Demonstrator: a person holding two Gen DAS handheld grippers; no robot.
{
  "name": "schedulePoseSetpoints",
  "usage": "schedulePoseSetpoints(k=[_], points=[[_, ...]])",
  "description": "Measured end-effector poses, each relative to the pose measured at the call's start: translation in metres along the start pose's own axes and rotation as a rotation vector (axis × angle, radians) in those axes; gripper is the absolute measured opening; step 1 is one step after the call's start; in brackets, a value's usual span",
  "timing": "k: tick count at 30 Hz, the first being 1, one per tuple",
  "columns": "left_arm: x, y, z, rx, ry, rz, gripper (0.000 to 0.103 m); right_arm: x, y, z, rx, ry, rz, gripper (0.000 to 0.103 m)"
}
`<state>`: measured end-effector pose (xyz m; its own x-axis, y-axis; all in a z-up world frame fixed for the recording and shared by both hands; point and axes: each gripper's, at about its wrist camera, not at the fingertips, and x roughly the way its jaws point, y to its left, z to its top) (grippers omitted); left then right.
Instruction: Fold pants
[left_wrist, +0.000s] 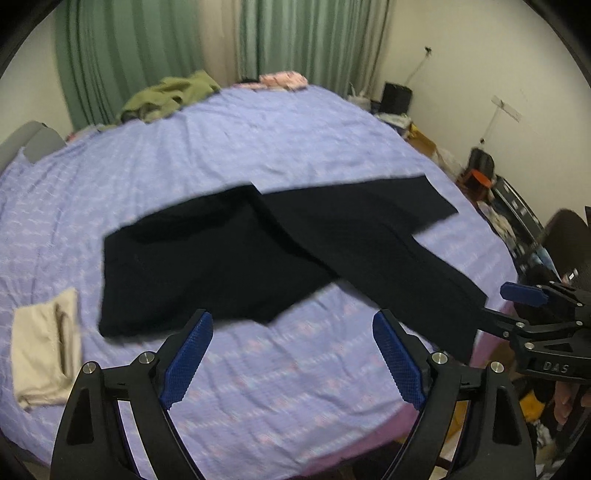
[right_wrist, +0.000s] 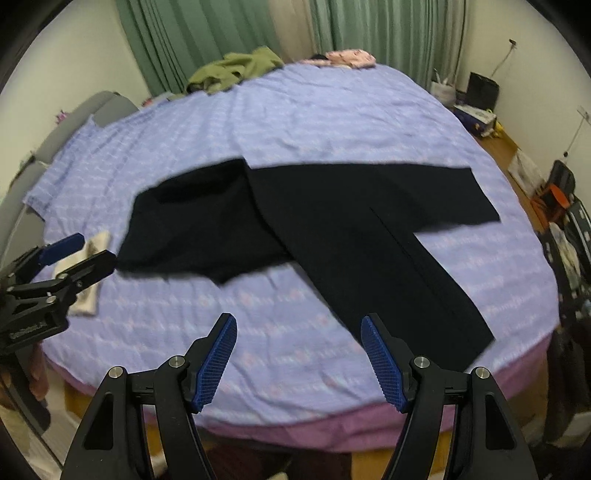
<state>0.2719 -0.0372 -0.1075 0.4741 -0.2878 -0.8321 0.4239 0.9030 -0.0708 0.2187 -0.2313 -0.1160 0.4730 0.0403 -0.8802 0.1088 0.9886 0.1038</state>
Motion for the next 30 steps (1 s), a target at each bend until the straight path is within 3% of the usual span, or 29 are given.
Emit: schedulePoseSetpoints(k=[7, 13, 22, 27, 30], points=[[0.039, -0.063, -0.034, 0.02, 0.107, 0.016, 0.089, 0.033, -0.055, -0.047, 0.0, 0.094, -0.072, 0.071], [0.082, -0.106, -0.054, -0.07, 0.219, 0.077, 0.089, 0.081, -0.099, -0.075, -0.081, 0.208, -0.056, 0.071], [0.108, -0.13, -0.075, -0.257, 0.312, 0.169, 0.088, 0.17, -0.13, -0.094, -0.234, 0.379, -0.012, 0.068], [0.111, -0.134, -0.071, -0.241, 0.307, 0.17, 0.088, 0.196, -0.129, -0.094, -0.266, 0.411, -0.037, 0.063], [0.116, -0.13, -0.066, -0.224, 0.305, 0.158, 0.088, 0.205, -0.134, -0.092, -0.243, 0.43, -0.05, 0.039]])
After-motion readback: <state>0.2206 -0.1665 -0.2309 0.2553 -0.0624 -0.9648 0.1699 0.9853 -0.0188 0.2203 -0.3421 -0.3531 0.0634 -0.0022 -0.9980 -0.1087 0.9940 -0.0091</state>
